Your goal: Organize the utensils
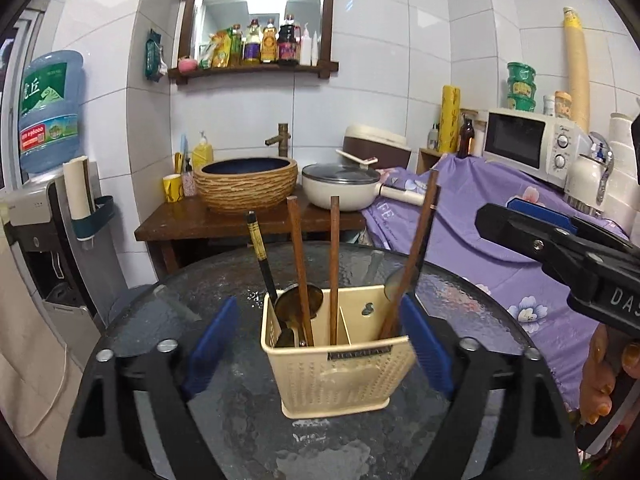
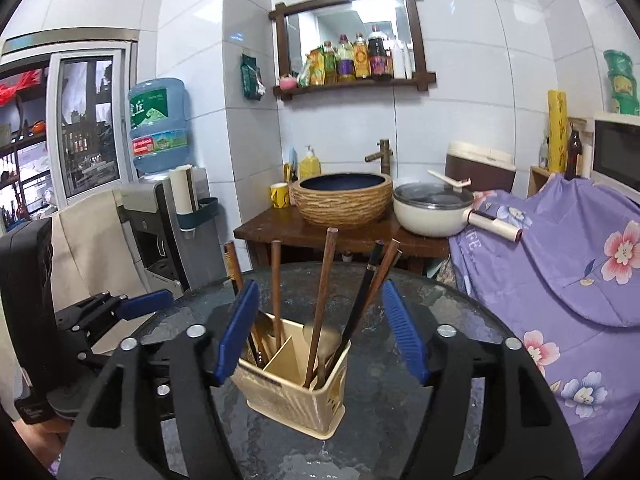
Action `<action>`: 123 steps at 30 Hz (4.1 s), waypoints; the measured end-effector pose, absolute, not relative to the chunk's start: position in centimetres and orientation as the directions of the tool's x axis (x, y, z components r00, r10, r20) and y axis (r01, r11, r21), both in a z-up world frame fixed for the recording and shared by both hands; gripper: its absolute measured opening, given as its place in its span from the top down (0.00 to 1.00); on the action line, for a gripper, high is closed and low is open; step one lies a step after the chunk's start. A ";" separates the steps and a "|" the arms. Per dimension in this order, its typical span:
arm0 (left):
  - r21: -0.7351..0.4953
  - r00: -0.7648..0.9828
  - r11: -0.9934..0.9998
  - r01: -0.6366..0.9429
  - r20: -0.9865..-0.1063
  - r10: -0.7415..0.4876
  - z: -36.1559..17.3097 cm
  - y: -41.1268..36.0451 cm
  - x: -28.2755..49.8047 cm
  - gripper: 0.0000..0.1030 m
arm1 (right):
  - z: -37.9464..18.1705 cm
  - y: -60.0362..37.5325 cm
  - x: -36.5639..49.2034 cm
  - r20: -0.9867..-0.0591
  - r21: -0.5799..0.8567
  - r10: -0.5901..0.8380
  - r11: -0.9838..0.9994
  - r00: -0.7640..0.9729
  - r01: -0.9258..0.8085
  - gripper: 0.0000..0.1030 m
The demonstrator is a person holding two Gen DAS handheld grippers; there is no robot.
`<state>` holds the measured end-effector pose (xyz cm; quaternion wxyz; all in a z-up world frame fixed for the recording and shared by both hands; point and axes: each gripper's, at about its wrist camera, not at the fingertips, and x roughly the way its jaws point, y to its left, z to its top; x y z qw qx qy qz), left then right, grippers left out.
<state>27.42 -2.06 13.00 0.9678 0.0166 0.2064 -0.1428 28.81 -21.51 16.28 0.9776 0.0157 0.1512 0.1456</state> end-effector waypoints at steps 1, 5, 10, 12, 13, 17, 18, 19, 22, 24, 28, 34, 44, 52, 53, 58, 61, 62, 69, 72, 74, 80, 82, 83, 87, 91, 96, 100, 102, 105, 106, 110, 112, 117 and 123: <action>-0.026 0.879 0.958 0.284 -0.393 -0.271 12.8 -2.0 26.7 0.10 | 15.9 -21.5 27.6 -0.278 0.061 0.287 0.958 0.917 -0.281 0.35; -0.032 0.898 0.959 0.283 -0.342 -0.277 11.0 -1.1 22.3 0.07 | 13.9 -21.7 22.2 -0.220 0.023 0.273 0.961 0.937 -0.274 0.15; 0.012 0.921 0.962 0.273 -0.291 -0.258 7.7 -0.5 15.8 0.07 | 10.0 -21.1 15.5 -0.196 -0.021 0.283 0.956 0.939 -0.293 0.06; 0.036 0.936 0.969 0.246 -0.268 -0.228 6.7 -0.5 13.5 0.07 | 8.6 -20.7 13.3 -0.186 -0.047 0.283 0.954 0.941 -0.296 0.06; 0.043 0.943 0.971 0.234 -0.255 -0.215 6.2 -0.5 12.5 0.06 | 7.7 -20.4 11.9 -0.175 -0.067 0.270 0.956 0.947 -0.285 0.06; 0.050 0.953 0.977 0.207 -0.235 -0.190 4.0 -0.3 8.6 0.06 | 4.9 -19.8 8.2 -0.173 -0.077 0.264 0.957 0.949 -0.280 0.06; 0.057 0.952 0.977 0.206 -0.243 -0.187 3.4 -0.3 7.9 0.06 | 4.4 -19.7 7.4 -0.177 -0.083 0.257 0.958 0.950 -0.275 0.06; 0.062 0.951 0.977 0.202 -0.249 -0.181 3.0 -0.1 7.5 0.06 | 3.8 -19.5 6.6 -0.182 -0.085 0.249 0.960 0.951 -0.268 0.06; 0.012 0.949 0.985 0.175 -0.269 -0.165 1.7 1.1 5.7 0.06 | 2.6 -19.8 4.6 -0.180 -0.074 0.238 0.964 0.954 -0.255 0.06; -0.034 0.944 0.984 0.173 -0.280 -0.175 1.1 2.0 4.9 0.06 | 2.0 -20.3 3.4 -0.171 -0.066 0.229 0.968 0.958 -0.243 0.06; -0.033 0.944 0.987 0.158 -0.288 -0.161 0.5 2.7 3.3 0.06 | 1.2 -21.2 1.9 -0.185 -0.024 0.239 0.969 0.953 -0.248 0.06; -0.051 0.962 0.985 0.164 -0.214 -0.171 1.1 2.8 1.1 0.06 | 0.7 -22.1 0.5 -0.197 0.037 0.268 0.963 0.943 -0.266 0.06; -0.073 0.960 0.982 0.172 -0.213 -0.184 1.4 2.9 1.1 0.06 | 0.7 -22.5 0.1 -0.207 0.061 0.277 0.961 0.938 -0.270 0.06; -0.061 0.961 0.985 0.159 -0.222 -0.168 1.3 2.8 1.1 0.06 | 0.4 -22.4 0.2 -0.218 0.064 0.279 0.960 0.935 -0.271 0.06; -0.061 0.960 0.986 0.158 -0.226 -0.168 1.2 2.8 1.1 0.06 | 0.6 -22.4 0.3 -0.218 0.064 0.280 0.960 0.935 -0.272 0.06; -0.049 0.960 0.988 0.143 -0.236 -0.151 1.1 2.6 1.0 0.06 | 0.5 -22.2 0.4 -0.224 0.061 0.275 0.961 0.935 -0.268 0.06; -0.055 0.956 0.986 0.159 -0.241 -0.167 1.1 2.5 0.9 0.06 | 0.4 -22.1 0.4 -0.228 0.063 0.277 0.961 0.933 -0.270 0.06; -0.057 0.955 0.985 0.162 -0.242 -0.171 1.1 2.5 0.9 0.06 | 0.3 -22.1 0.4 -0.227 0.062 0.276 0.961 0.934 -0.269 0.06; -0.063 0.951 0.982 0.179 -0.246 -0.189 1.1 2.4 0.8 0.06 | 0.3 -21.8 0.4 -0.225 0.061 0.275 0.961 0.935 -0.268 0.06; -0.071 0.947 0.980 0.187 -0.251 -0.199 1.0 2.6 0.9 0.06 | 0.2 -21.8 0.3 -0.227 0.066 0.278 0.960 0.933 -0.270 0.06; -0.070 0.947 0.980 0.187 -0.253 -0.199 1.0 2.6 0.9 0.06 | 0.1 -21.9 0.3 -0.228 0.065 0.278 0.961 0.933 -0.270 0.06; -0.073 0.945 0.981 0.180 -0.264 -0.193 0.9 2.7 1.1 0.06 | 0.2 -22.1 0.4 -0.228 0.067 0.276 0.961 0.934 -0.268 0.06; -0.079 0.943 0.980 0.183 -0.268 -0.197 0.8 2.8 1.1 0.06 | 0.2 -22.1 0.4 -0.228 0.071 0.279 0.960 0.933 -0.270 0.06; -0.082 0.943 0.980 0.181 -0.269 -0.197 0.8 2.8 1.2 0.06 | 0.2 -22.0 0.5 -0.228 0.070 0.279 0.960 0.933 -0.270 0.06; -0.082 0.943 0.982 0.171 -0.275 -0.187 0.7 3.0 1.3 0.06 | 0.2 -22.0 0.5 -0.227 0.067 0.278 0.961 0.933 -0.270 0.06; -0.079 0.941 0.982 0.171 -0.281 -0.187 0.6 2.9 1.4 0.06 | 0.2 -22.0 0.5 -0.232 0.069 0.277 0.961 0.932 -0.269 0.06; -0.077 0.940 0.982 0.171 -0.287 -0.186 0.5 2.9 1.4 0.06 | 0.2 -22.0 0.6 -0.236 0.077 0.279 0.960 0.931 -0.269 0.06; -0.081 0.937 0.982 0.171 -0.294 -0.187 0.5 2.8 1.6 0.06 | 0.2 -21.9 0.6 -0.237 0.076 0.278 0.960 0.931 -0.268 0.06; -0.081 0.938 0.982 0.169 -0.294 -0.186 0.4 2.8 1.6 0.06 | 0.2 -21.9 0.6 -0.237 0.077 0.278 0.961 0.931 -0.267 0.06; -0.081 0.937 0.982 0.170 -0.295 -0.187 0.4 2.9 1.6 0.06 | 0.2 -21.9 0.6 -0.238 0.077 0.277 0.961 0.931 -0.267 0.06; -0.081 0.937 0.982 0.170 -0.295 -0.187 0.4 2.9 1.6 0.06 | 0.2 -21.9 0.6 -0.240 0.078 0.277 0.961 0.930 -0.267 0.06; -0.078 0.936 0.982 0.171 -0.298 -0.186 0.3 2.8 1.6 0.06 | 0.1 -21.7 0.7 -0.244 0.082 0.279 0.960 0.929 -0.267 0.06; -0.078 0.936 0.982 0.171 -0.297 -0.187 0.3 2.7 1.6 0.06 | 0.1 -21.7 0.7 -0.243 0.081 0.279 0.960 0.929 -0.267 0.06; -0.080 0.936 0.982 0.171 -0.299 -0.187 0.2 2.6 1.7 0.06 | 0.1 -21.6 0.7 -0.243 0.081 0.277 0.961 0.930 -0.265 0.06; -0.080 0.935 0.982 0.172 -0.299 -0.189 0.2 2.6 1.7 0.06 | 0.1 -21.7 0.7 -0.245 0.083 0.279 0.960 0.928 -0.267 0.06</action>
